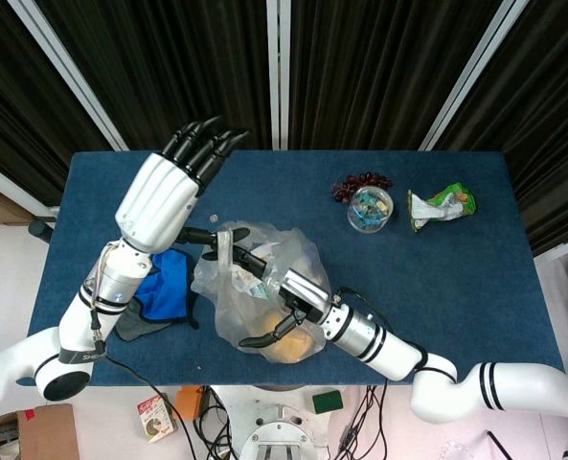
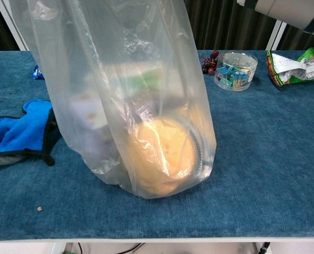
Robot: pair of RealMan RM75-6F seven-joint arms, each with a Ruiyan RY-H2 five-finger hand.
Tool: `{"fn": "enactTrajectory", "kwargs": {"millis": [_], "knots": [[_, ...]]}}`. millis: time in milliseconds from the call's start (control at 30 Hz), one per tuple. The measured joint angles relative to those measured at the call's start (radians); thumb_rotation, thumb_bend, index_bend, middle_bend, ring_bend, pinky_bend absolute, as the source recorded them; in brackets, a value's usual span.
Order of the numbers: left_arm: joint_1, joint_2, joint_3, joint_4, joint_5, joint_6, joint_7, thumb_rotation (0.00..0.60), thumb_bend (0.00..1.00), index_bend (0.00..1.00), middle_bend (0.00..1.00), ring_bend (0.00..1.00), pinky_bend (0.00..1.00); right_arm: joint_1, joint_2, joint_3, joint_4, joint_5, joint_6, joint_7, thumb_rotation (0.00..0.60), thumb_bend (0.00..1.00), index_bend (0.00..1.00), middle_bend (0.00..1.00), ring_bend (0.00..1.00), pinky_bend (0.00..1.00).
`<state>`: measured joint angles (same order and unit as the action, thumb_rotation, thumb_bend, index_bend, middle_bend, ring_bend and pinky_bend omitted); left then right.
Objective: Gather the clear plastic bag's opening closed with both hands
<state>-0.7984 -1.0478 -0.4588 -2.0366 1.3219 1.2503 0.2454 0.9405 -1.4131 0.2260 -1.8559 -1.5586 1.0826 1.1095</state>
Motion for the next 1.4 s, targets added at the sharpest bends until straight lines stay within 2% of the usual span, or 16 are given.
{"fn": "enactTrajectory", "kwargs": {"millis": [467, 667, 933, 1200, 1400], "knots": [[-0.044, 0.022, -0.017, 0.006, -0.087, -0.063, 0.007, 0.425, 0.03, 0.05, 0.15, 0.06, 0.13, 0.046, -0.03, 0.031, 0.014, 0.015, -0.068, -0.009, 0.568, 0.13, 0.02, 0.1, 0.0, 0.0], [-0.066, 0.033, -0.03, 0.002, -0.131, -0.102, -0.026, 0.425, 0.03, 0.05, 0.15, 0.06, 0.13, 0.057, -0.029, 0.038, 0.011, 0.019, -0.087, -0.018, 0.569, 0.13, 0.1, 0.18, 0.0, 0.0], [-0.108, 0.086, -0.056, 0.004, -0.276, -0.224, -0.091, 0.425, 0.03, 0.05, 0.15, 0.06, 0.13, 0.065, -0.012, 0.034, -0.006, -0.003, -0.099, -0.008, 0.568, 0.13, 0.21, 0.25, 0.04, 0.04], [-0.146, 0.146, -0.063, 0.034, -0.425, -0.361, -0.165, 0.425, 0.03, 0.05, 0.15, 0.06, 0.13, 0.055, 0.014, 0.033, -0.03, -0.026, -0.069, 0.036, 0.567, 0.13, 0.25, 0.29, 0.08, 0.08], [-0.159, 0.174, -0.048, 0.065, -0.465, -0.443, -0.224, 0.423, 0.03, 0.05, 0.15, 0.06, 0.13, 0.047, 0.027, 0.031, -0.041, -0.036, -0.05, 0.075, 0.571, 0.13, 0.35, 0.39, 0.17, 0.15]]}}
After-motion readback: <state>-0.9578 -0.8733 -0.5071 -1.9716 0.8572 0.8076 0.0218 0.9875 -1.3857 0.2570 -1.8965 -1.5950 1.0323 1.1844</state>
